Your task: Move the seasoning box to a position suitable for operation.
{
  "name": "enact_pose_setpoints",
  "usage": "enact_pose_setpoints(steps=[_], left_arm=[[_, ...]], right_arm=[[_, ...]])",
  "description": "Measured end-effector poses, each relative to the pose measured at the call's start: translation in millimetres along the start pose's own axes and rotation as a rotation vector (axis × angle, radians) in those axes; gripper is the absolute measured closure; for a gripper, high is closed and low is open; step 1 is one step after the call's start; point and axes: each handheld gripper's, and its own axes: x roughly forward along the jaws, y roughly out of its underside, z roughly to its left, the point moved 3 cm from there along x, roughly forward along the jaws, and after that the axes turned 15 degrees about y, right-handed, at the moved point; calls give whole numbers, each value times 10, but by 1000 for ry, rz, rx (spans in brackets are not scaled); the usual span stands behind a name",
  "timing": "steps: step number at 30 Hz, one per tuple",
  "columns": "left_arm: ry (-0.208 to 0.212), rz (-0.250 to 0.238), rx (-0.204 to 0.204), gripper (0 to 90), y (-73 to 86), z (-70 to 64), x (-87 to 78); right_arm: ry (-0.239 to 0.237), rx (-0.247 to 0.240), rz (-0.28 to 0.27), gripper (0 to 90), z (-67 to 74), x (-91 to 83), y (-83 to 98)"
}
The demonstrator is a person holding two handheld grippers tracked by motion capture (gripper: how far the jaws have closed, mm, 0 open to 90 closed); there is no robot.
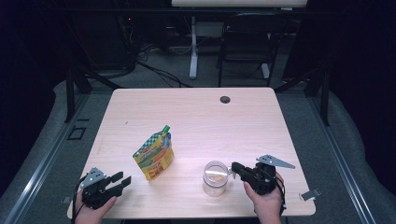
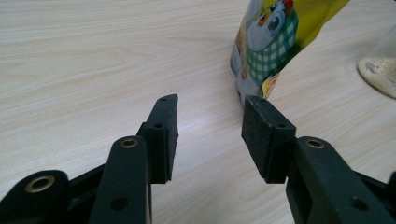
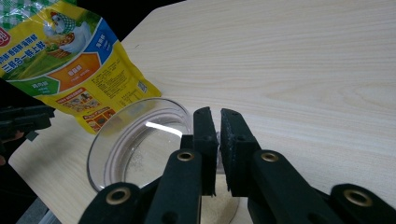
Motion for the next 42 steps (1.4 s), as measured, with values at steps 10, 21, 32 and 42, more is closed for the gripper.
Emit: enact_pose_setpoints(steps=[10, 21, 32, 42], left_arm=[[79, 33, 49, 705, 56, -486, -52], [226, 88, 157, 822, -167, -980, 462], [336, 115, 196, 898, -467, -1379, 1136], [355, 164, 219, 898, -486, -1539, 1416]], right_arm=[[3, -1, -4, 864, -5, -2, 0], [1, -19, -14, 862, -5, -2, 5], [-5, -26, -17, 856, -12, 0, 5], [-9, -25, -18, 849, -7, -2, 14]])
